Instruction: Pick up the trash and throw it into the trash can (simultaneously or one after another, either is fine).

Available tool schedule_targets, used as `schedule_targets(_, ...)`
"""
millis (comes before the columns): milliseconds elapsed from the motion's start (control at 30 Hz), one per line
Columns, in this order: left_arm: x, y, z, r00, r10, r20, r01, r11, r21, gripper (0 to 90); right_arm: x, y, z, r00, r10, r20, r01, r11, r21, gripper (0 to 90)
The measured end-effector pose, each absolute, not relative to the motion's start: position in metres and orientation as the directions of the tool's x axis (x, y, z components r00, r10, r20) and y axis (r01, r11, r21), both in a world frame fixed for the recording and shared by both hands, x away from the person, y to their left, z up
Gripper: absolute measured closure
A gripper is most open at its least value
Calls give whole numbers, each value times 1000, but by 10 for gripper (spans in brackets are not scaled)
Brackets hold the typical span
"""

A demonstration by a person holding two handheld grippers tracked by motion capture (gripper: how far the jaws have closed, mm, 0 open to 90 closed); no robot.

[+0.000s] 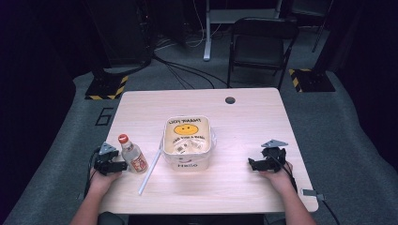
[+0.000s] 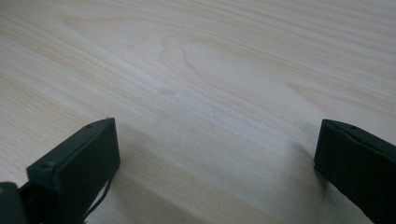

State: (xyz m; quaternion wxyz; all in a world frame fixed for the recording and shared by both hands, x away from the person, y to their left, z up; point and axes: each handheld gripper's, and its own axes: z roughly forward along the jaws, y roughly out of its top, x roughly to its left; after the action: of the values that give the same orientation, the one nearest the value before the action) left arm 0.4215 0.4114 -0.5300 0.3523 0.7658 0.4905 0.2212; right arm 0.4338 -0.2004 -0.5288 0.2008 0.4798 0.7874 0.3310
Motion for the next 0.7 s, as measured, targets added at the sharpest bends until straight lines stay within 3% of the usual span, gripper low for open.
schedule_targets(700,417,413,-527,431,902,-21,613,-276,741,276,432,-202,-529,-418,908,4,637,290,715,0)
